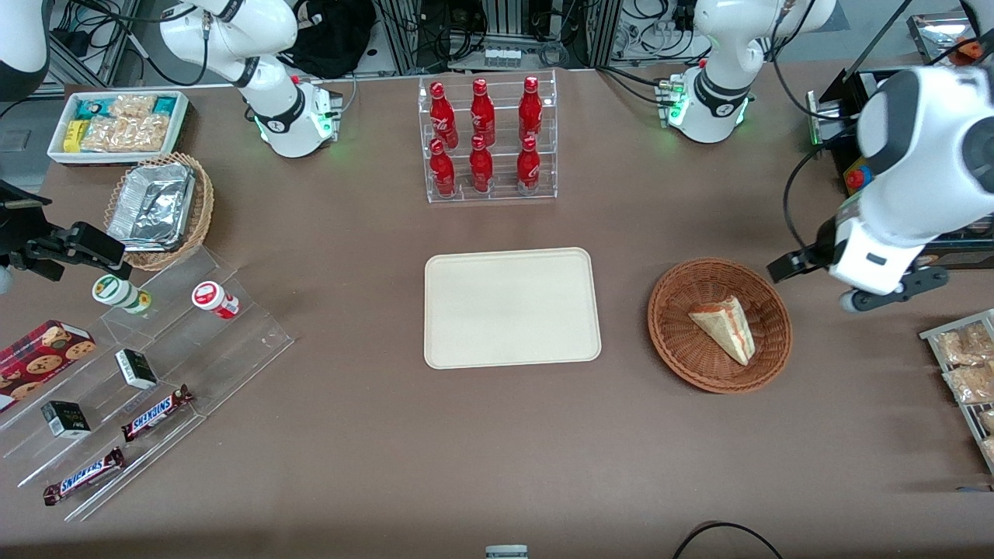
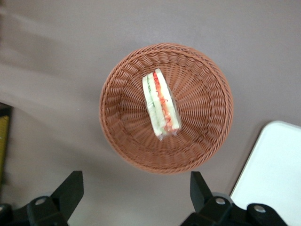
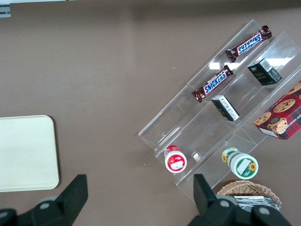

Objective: Place sandwich from basket to tray
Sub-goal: 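Move the left gripper over the sandwich in the woven basket, then lower the left gripper and close it on the sandwich wedge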

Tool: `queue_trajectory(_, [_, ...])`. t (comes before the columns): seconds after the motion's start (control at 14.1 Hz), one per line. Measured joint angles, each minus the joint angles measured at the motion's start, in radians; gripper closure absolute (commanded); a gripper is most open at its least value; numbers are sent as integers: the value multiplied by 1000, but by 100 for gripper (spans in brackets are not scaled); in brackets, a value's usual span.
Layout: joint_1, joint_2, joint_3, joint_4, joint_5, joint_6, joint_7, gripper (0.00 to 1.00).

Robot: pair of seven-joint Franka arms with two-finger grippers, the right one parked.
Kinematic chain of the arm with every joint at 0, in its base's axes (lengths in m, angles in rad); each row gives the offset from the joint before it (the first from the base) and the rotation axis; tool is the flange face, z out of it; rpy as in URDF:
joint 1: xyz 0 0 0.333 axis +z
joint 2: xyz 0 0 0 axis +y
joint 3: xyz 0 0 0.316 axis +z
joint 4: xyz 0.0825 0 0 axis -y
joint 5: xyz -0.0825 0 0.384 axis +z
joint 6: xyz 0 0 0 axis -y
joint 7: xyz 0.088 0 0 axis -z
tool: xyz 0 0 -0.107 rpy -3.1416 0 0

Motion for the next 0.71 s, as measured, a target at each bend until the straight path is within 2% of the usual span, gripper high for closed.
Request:
queue_trajectory(0.35, [0, 5, -12, -235, 0, 351, -346, 0])
queue_trajectory(0.71, [0, 64, -28, -327, 0, 480, -409, 0])
